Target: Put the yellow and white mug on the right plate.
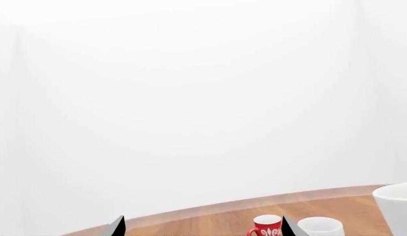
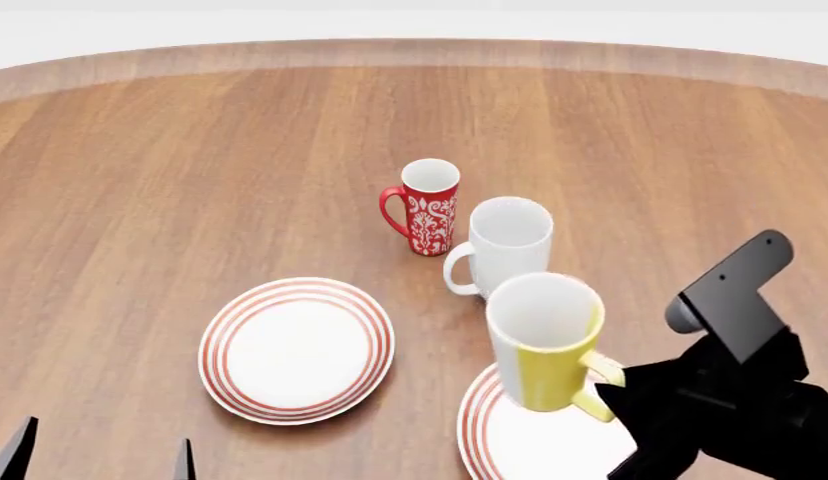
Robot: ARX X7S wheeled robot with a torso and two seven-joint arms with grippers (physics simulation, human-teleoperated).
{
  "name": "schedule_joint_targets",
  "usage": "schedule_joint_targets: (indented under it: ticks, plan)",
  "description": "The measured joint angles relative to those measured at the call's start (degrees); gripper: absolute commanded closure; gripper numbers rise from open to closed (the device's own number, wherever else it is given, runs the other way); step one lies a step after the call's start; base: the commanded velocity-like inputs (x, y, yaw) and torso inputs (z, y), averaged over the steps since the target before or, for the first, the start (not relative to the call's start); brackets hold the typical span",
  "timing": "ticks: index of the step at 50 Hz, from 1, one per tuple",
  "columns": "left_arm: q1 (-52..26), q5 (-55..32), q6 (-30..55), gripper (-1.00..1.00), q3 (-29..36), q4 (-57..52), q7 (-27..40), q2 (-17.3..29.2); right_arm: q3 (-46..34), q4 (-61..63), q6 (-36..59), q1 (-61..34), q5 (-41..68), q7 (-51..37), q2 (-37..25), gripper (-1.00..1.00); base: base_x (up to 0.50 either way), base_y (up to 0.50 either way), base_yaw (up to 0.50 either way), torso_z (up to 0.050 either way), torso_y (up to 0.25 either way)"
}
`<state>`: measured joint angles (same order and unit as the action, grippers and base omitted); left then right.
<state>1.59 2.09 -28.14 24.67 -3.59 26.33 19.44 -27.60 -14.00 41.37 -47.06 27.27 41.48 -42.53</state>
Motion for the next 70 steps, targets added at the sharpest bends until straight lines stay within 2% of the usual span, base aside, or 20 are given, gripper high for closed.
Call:
schedule_joint_targets:
  ticks: [48,70]
  plan:
    - [-0.52,-0.43,0.23,-1.00,1.08,0.57,0.27,0.50,-5.15,-25.67,-12.26,-8.21,-9.02,-1.21,9.30,1.00,0.00,0.00,0.00,0.000,0.000]
    - [-0.62,-0.55,0.31,-1.00,1.50,0.63,0.50,0.72,-6.48,-28.55,-13.95,-8.26,-10.10,-0.92,10.76,1.00,0.00,0.00,0.00,0.000,0.000]
